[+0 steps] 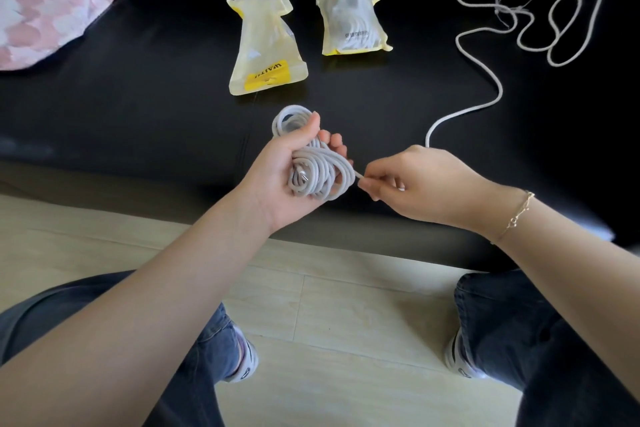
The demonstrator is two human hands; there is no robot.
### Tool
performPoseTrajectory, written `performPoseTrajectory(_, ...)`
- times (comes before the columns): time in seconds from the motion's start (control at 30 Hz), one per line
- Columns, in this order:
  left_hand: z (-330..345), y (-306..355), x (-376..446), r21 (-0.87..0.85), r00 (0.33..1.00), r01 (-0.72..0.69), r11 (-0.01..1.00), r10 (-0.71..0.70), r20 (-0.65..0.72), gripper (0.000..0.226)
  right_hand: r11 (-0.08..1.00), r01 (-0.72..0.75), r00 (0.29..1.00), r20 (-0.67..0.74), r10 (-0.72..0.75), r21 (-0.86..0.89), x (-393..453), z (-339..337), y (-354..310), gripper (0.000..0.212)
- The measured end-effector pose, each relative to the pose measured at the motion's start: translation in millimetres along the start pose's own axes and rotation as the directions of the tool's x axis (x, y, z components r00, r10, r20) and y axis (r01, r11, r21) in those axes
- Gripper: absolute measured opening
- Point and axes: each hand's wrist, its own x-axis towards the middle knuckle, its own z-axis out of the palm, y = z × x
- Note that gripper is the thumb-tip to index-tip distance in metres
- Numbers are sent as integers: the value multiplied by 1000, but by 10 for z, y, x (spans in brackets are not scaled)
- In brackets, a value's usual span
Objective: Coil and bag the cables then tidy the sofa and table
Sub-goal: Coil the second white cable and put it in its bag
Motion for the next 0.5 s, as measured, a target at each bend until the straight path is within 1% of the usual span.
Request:
performPoseTrajectory(0.13, -25, 50, 25, 37, 995, -89, 995, 91, -48, 24, 1000, -19, 997, 72, 20, -19, -8, -28, 7, 41)
performPoseTrajectory(0.2, -19, 81, 19, 101, 983, -139, 985, 150, -108, 24, 999, -29, 993, 110, 34, -42, -15, -26, 17, 42)
performPoseTrajectory(0.27, -8, 95, 4, 165, 964, -174, 971, 202, -172, 20, 997, -37, 988, 148, 48, -74, -27, -22, 33, 41)
performPoseTrajectory(0.33, 1, 100, -2, 280, 945, -185, 942, 249, -212, 17, 993, -46, 984, 168, 64, -107, -34, -31, 60, 42)
performPoseTrajectory(0.4, 4, 96, 11, 464, 919, -188, 866, 321, -227, 16, 988, -69, 978, 188, 95, -138, -38, -48, 97, 41)
performPoseTrajectory(0.5, -11, 79, 46, 706, 867, -196, 680, 457, -199, 12, 984, -116, 966, 215, 143, -134, -24, -81, 147, 34)
